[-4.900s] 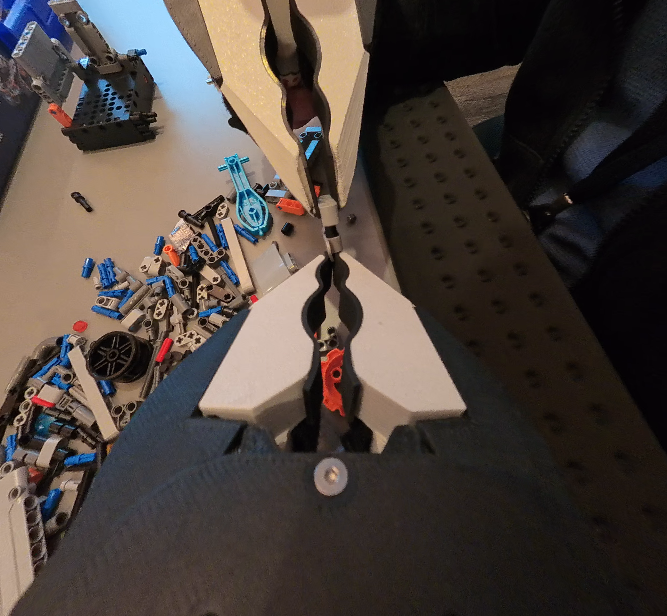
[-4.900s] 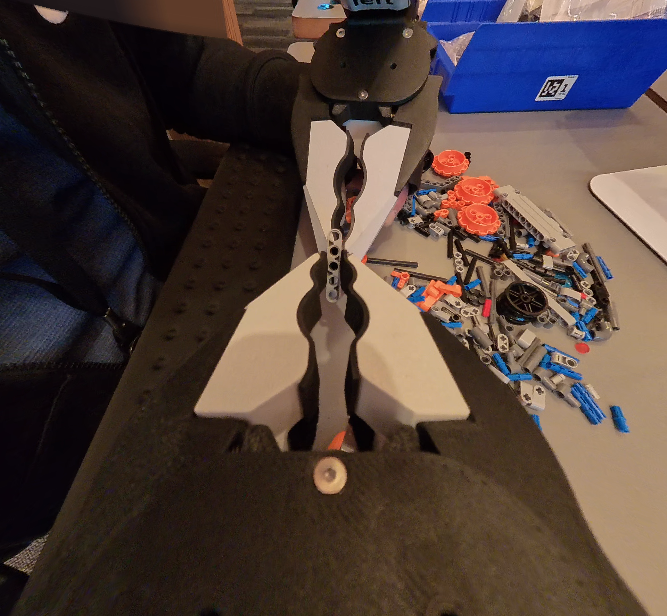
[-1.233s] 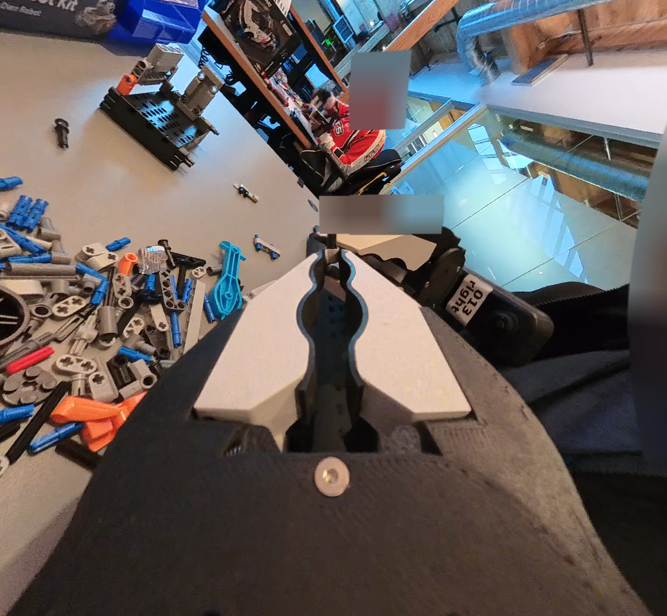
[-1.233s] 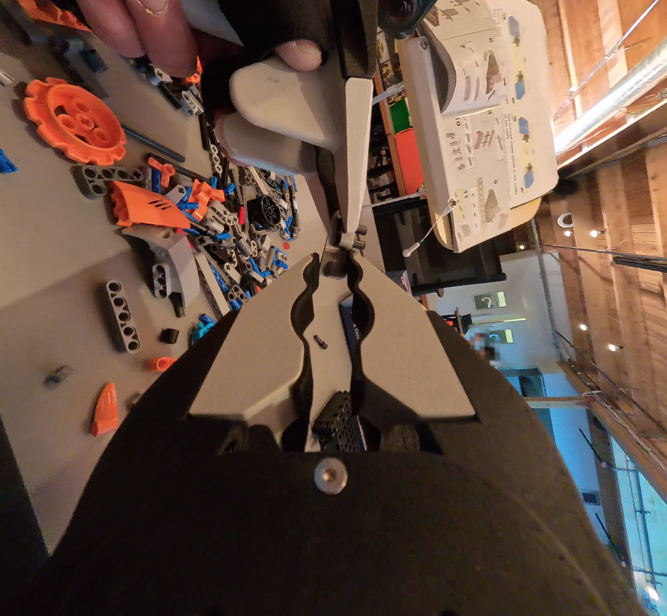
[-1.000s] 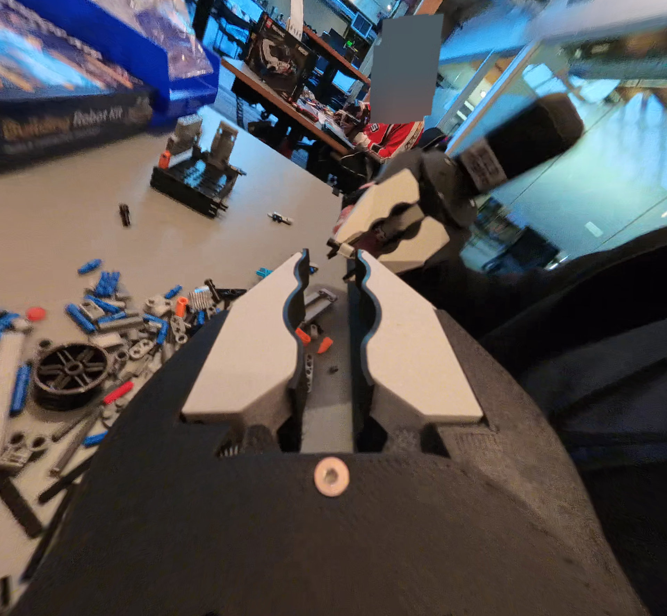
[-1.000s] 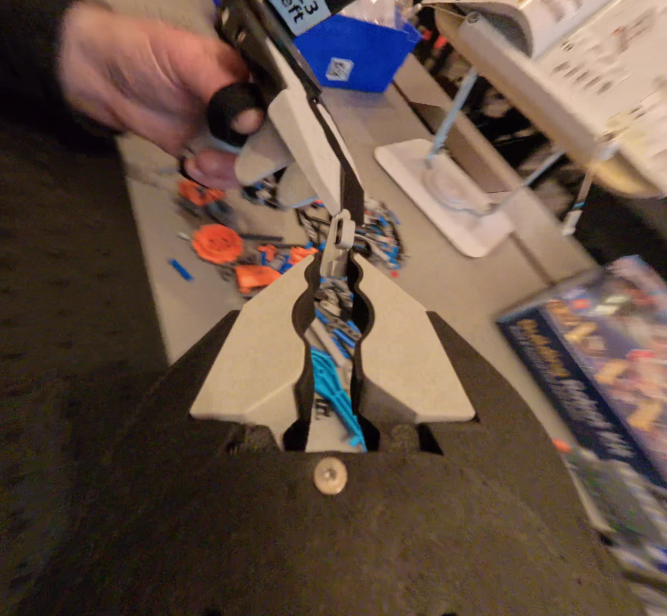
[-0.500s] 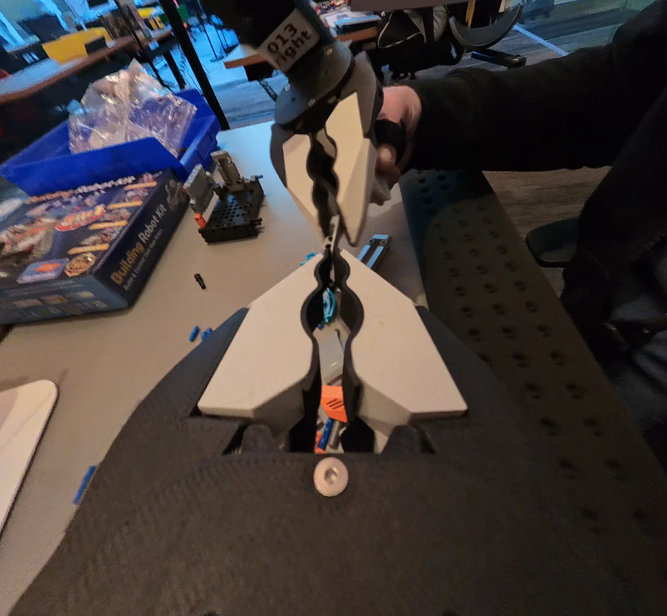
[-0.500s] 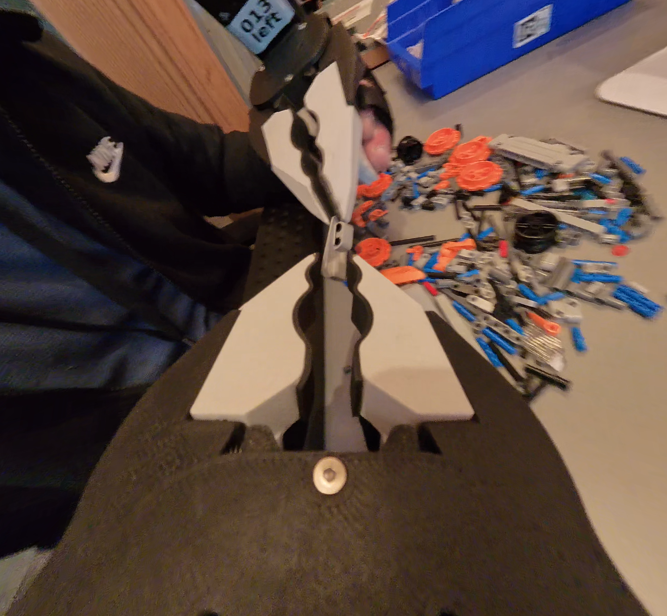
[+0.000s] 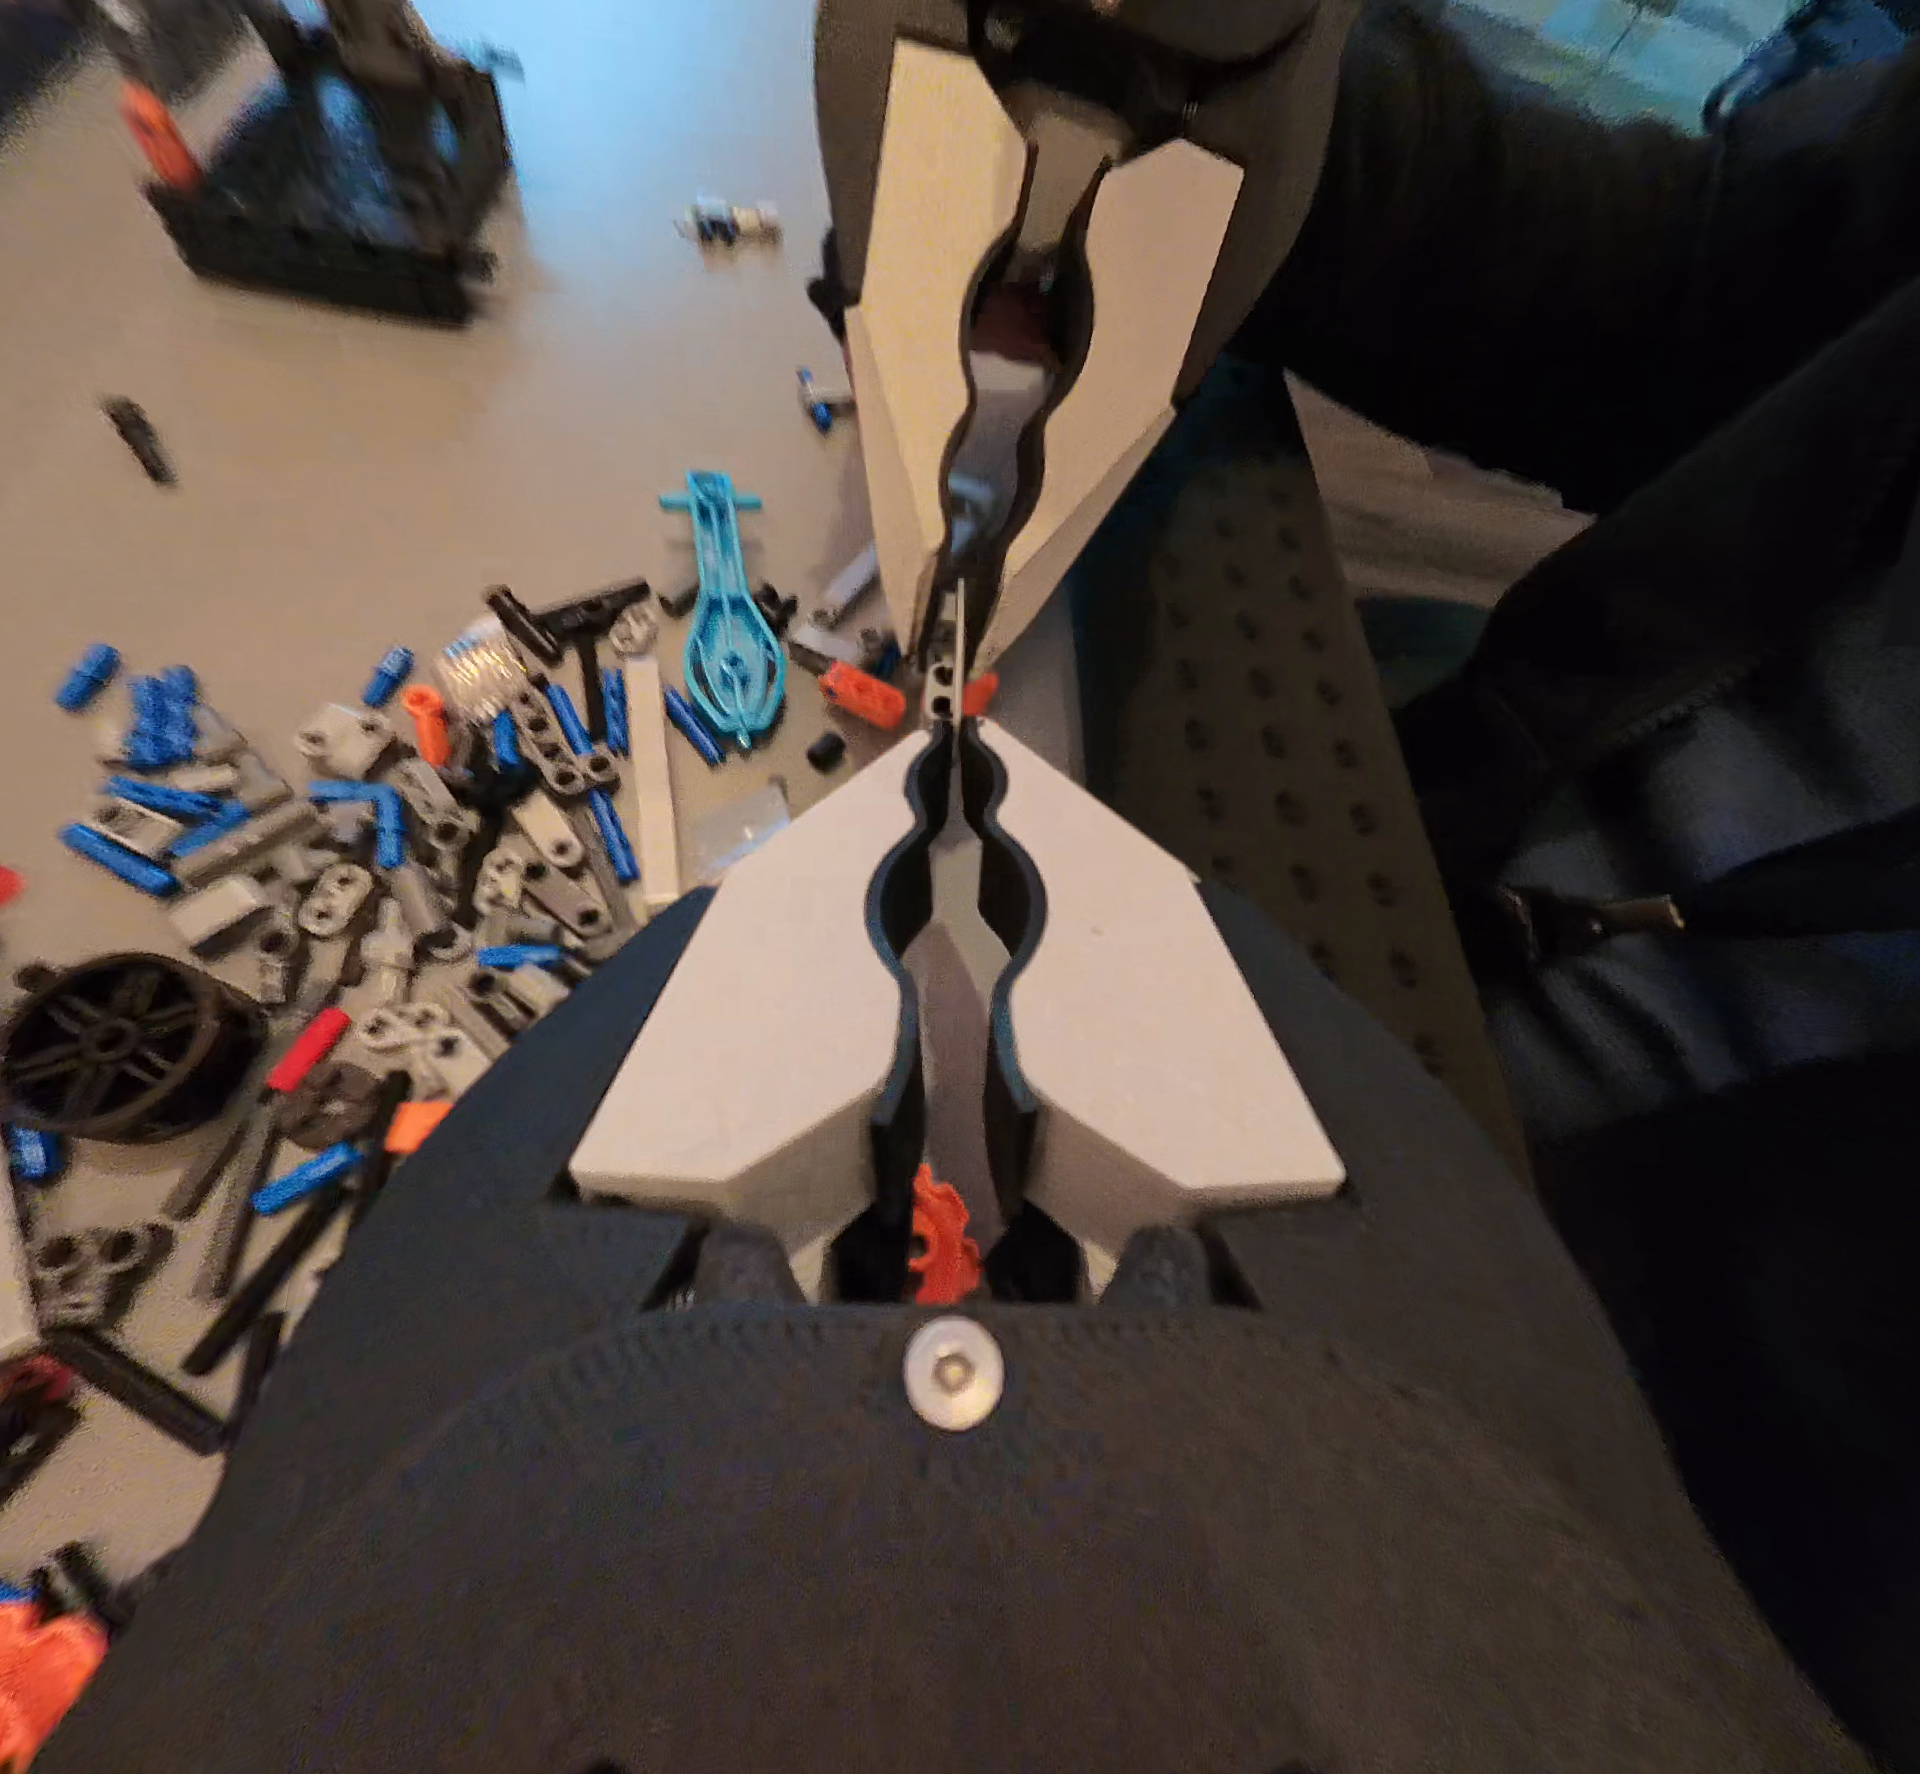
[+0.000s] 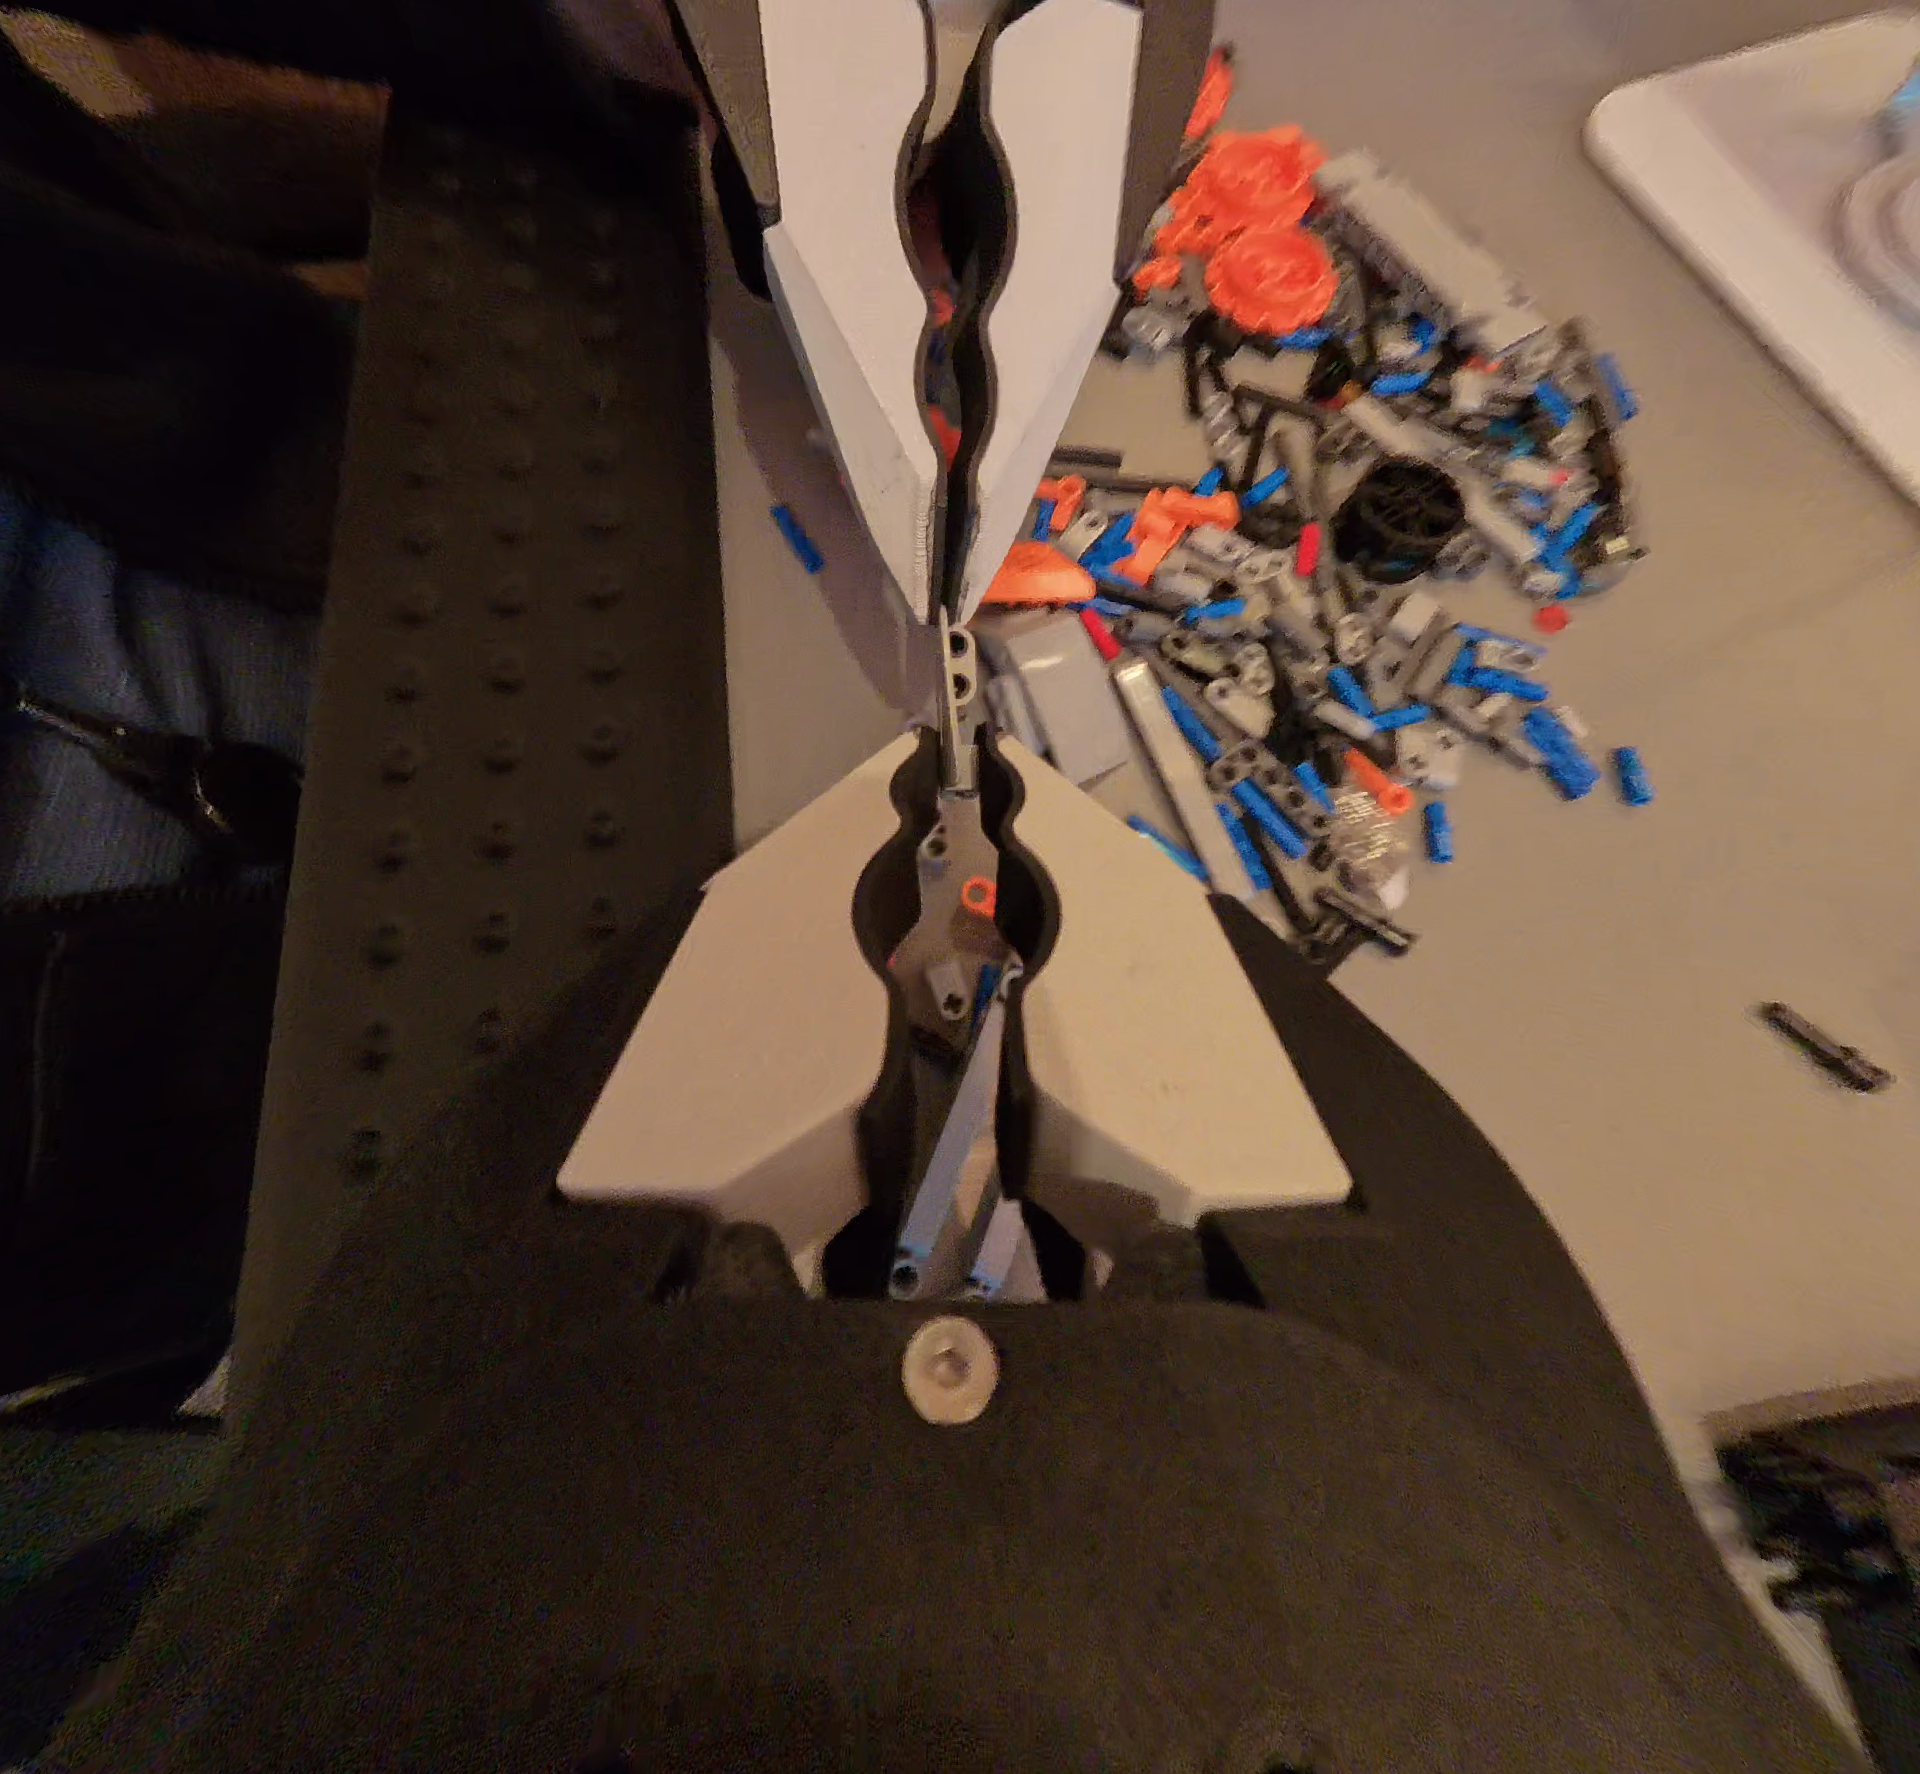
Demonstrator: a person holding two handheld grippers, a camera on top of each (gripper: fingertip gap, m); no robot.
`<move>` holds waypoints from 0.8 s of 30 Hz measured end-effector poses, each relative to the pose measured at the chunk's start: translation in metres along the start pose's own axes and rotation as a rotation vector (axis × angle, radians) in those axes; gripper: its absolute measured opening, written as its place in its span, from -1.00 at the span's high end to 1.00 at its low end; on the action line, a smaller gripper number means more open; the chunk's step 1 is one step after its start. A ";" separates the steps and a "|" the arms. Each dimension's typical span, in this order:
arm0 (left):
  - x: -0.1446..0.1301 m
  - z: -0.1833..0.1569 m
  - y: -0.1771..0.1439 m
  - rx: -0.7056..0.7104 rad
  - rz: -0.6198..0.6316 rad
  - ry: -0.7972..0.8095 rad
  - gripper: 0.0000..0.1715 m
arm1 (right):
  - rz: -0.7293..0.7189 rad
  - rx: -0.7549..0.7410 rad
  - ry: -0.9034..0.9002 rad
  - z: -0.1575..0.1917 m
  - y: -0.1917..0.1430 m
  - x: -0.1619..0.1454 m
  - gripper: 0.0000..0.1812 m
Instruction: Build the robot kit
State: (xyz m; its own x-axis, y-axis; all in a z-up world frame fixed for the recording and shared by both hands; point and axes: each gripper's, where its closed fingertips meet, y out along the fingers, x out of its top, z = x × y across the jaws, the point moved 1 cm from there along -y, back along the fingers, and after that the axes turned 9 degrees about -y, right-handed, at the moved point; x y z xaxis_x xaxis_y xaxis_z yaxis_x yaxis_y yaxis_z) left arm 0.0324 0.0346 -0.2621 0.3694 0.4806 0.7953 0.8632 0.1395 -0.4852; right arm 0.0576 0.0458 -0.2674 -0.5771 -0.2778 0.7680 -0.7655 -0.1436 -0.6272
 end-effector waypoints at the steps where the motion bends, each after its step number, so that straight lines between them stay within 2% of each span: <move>1: -0.008 0.000 0.004 -0.003 0.044 -0.011 1.00 | 0.027 0.027 -0.002 0.004 0.005 -0.006 0.95; 4: -0.023 0.006 0.011 0.021 0.130 -0.023 1.00 | 0.092 0.063 0.000 0.008 0.017 -0.017 0.95; 8: -0.033 0.012 0.016 0.048 0.184 -0.022 1.00 | 0.123 0.117 0.035 0.008 0.026 -0.026 0.95; 24: -0.034 0.009 0.018 0.033 0.197 -0.018 1.00 | 0.126 0.182 0.052 0.011 0.026 -0.028 0.95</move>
State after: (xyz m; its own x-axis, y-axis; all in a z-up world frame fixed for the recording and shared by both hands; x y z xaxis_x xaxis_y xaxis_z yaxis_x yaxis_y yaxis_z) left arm 0.0322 0.0287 -0.3017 0.5235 0.5167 0.6774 0.7631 0.0694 -0.6426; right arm 0.0571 0.0396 -0.3065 -0.6822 -0.2556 0.6850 -0.6253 -0.2816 -0.7278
